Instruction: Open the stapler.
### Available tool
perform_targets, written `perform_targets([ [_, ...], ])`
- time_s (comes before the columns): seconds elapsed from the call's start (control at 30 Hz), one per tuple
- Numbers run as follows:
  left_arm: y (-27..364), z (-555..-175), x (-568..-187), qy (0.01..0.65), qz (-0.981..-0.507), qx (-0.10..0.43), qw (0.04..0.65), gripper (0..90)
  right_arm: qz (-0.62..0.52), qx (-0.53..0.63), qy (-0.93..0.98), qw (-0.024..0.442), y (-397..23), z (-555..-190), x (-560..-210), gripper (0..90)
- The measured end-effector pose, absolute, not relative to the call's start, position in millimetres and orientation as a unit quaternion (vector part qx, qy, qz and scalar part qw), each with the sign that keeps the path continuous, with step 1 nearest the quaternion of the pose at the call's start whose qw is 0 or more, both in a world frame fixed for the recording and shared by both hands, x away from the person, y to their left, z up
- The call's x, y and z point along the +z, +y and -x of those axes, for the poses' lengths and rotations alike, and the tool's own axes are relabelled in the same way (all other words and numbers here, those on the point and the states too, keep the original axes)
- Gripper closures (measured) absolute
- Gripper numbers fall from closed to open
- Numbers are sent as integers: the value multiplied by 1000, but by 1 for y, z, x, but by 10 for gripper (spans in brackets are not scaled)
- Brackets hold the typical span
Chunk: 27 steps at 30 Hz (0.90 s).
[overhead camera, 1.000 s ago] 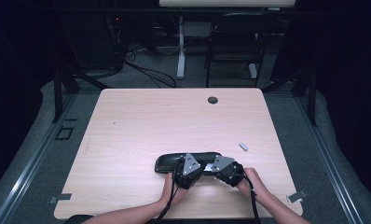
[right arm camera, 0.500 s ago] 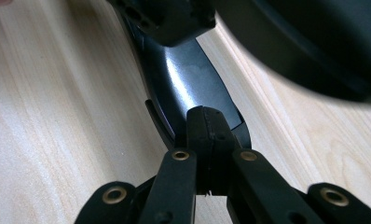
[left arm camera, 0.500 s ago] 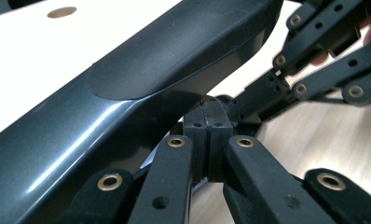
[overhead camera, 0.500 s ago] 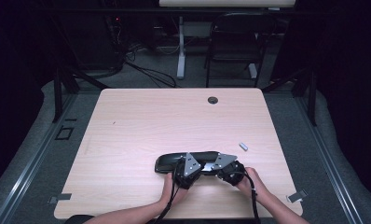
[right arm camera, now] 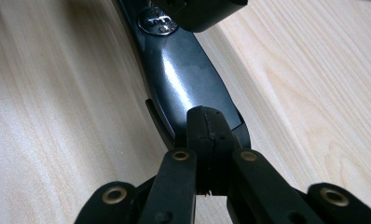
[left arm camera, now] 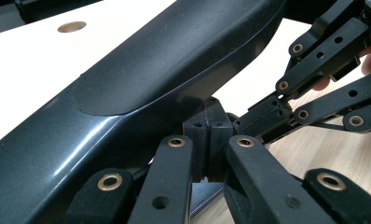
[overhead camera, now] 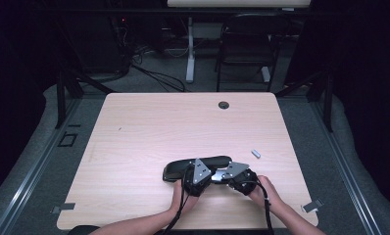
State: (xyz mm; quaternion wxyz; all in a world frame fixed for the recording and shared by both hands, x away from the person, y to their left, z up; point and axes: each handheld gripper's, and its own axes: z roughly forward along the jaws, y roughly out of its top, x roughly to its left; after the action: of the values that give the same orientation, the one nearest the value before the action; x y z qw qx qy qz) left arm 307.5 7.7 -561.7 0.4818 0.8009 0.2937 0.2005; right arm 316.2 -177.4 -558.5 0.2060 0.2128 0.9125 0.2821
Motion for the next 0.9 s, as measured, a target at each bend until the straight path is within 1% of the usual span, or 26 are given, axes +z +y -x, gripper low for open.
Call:
perform_targets([
  [0.17, 9, -307, -557, 292, -796, 205, 489, 900, -208, 277, 915, 205, -177, -317, -558, 900],
  [0.33, 11, -308, -550, 296, -788, 207, 499, 900, -201, 268, 917, 217, -175, -315, -557, 900],
  [0.9, 13, -306, -537, 299, -775, 204, 517, 900, -204, 271, 916, 215, -176, -315, -557, 900],
])
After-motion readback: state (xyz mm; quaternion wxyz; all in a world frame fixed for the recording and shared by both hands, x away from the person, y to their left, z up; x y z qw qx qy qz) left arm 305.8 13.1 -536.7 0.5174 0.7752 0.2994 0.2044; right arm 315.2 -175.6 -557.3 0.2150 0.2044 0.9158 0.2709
